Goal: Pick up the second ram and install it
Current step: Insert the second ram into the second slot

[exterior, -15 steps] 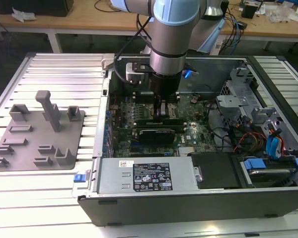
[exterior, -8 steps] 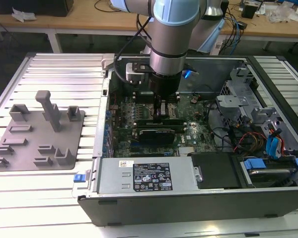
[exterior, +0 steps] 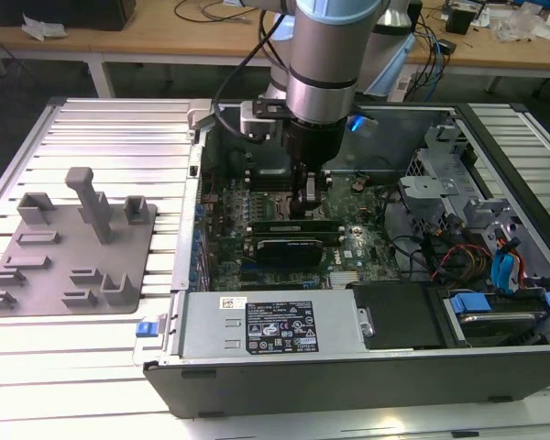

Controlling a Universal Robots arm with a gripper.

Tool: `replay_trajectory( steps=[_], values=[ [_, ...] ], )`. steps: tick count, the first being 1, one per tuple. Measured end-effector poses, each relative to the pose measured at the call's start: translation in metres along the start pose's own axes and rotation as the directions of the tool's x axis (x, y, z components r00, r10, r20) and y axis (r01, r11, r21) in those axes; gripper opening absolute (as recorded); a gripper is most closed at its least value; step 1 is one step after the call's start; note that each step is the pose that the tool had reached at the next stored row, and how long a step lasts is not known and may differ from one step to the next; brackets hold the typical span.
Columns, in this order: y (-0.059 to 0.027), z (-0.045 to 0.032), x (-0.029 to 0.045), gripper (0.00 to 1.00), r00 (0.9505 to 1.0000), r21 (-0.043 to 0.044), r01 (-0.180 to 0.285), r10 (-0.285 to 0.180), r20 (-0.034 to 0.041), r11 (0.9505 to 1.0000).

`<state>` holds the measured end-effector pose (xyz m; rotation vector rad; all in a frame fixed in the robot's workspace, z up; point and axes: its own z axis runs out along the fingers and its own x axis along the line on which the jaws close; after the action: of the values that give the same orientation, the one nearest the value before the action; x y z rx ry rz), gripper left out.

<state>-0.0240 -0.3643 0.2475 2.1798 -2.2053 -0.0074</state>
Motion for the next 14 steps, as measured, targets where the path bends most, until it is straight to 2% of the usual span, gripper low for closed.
replay_trajectory(
  steps=[2, 3, 4, 14],
  values=[
    [-0.0011, 0.0, -0.0001, 0.15, 1.0, 0.0, 0.0, 0.0, 0.0001, 1.0],
    [-0.0012, 0.0, -0.0001, 0.09, 1.0, 0.0, 0.0, 0.0, 0.0001, 1.0],
    [-0.0013, 0.0, -0.0001, 0.08, 1.0, 0.0, 0.0, 0.0, 0.0001, 1.0],
    [-0.0015, 0.0002, 0.0, 0.08, 1.0, 0.0044, 0.0, 0.0, 0.0055, 1.0]
  ],
)
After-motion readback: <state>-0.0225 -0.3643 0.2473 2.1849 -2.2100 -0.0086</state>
